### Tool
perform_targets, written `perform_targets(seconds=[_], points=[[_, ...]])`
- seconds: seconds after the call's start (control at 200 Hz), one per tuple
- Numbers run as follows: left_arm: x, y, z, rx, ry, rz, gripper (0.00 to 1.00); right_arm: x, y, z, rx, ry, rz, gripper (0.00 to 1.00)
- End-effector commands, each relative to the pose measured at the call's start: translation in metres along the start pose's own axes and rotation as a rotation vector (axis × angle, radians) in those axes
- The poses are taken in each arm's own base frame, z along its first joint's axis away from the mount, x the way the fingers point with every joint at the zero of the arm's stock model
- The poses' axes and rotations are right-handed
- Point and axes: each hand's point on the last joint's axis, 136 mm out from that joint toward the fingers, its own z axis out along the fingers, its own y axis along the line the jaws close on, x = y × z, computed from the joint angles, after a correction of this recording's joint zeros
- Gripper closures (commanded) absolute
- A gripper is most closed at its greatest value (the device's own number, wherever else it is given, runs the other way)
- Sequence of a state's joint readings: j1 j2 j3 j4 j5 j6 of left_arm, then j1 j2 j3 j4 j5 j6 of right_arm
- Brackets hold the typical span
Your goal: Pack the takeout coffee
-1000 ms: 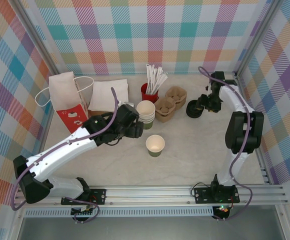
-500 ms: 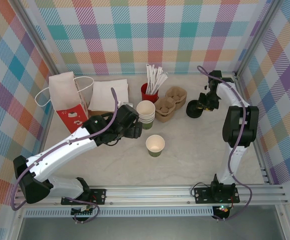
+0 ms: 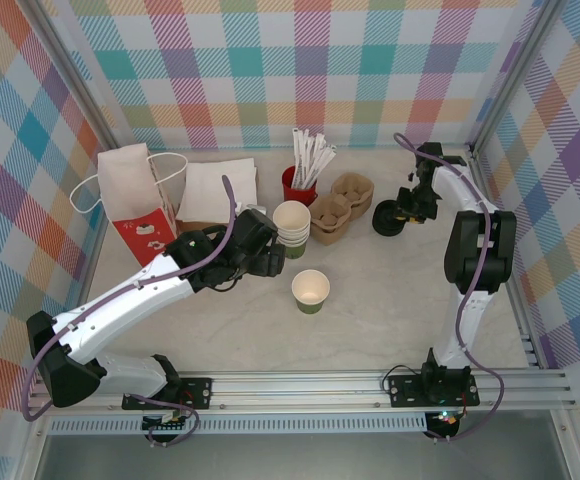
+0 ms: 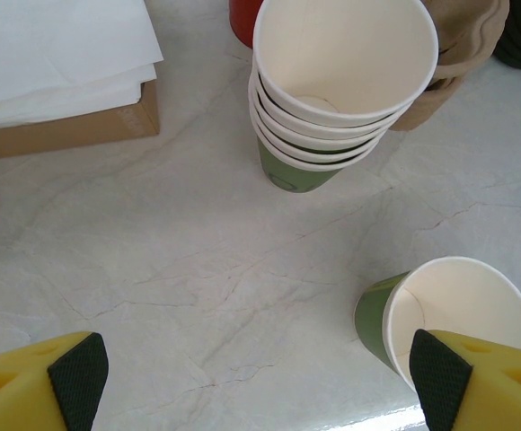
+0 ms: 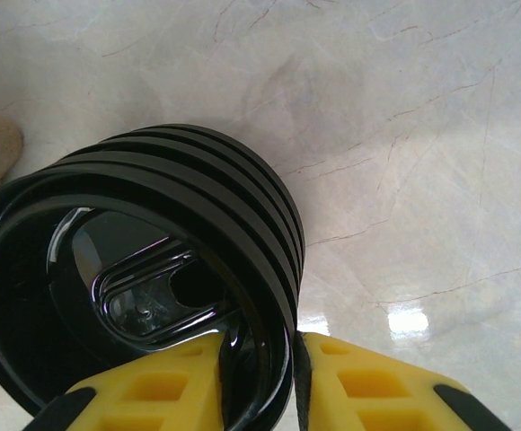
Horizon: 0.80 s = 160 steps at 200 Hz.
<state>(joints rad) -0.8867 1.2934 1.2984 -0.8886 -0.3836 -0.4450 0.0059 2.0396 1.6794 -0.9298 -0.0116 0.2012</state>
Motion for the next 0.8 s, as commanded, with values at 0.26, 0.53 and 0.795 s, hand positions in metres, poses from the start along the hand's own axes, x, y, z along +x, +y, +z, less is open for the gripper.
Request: perform_targets(seconds=[0.26, 0.53, 0.795], points=[[-0.002, 0.004, -0.003, -0.001, -0.006, -0.01, 0.11, 0.005, 0.005, -0.004, -0.024, 0.021, 0.005, 0.81], [-0.013, -0.013, -0.012, 0.113, -0.042, -0.055, 0.1, 0.008, 0.013, -0.037, -0.076, -0.085, -0.018, 0.81], [-0.035, -0.054, -0.026, 0.373, -0.065, -0.149, 0.02, 0.023, 0.047, -0.086, -0.308, -0.242, -0.071, 0.81]])
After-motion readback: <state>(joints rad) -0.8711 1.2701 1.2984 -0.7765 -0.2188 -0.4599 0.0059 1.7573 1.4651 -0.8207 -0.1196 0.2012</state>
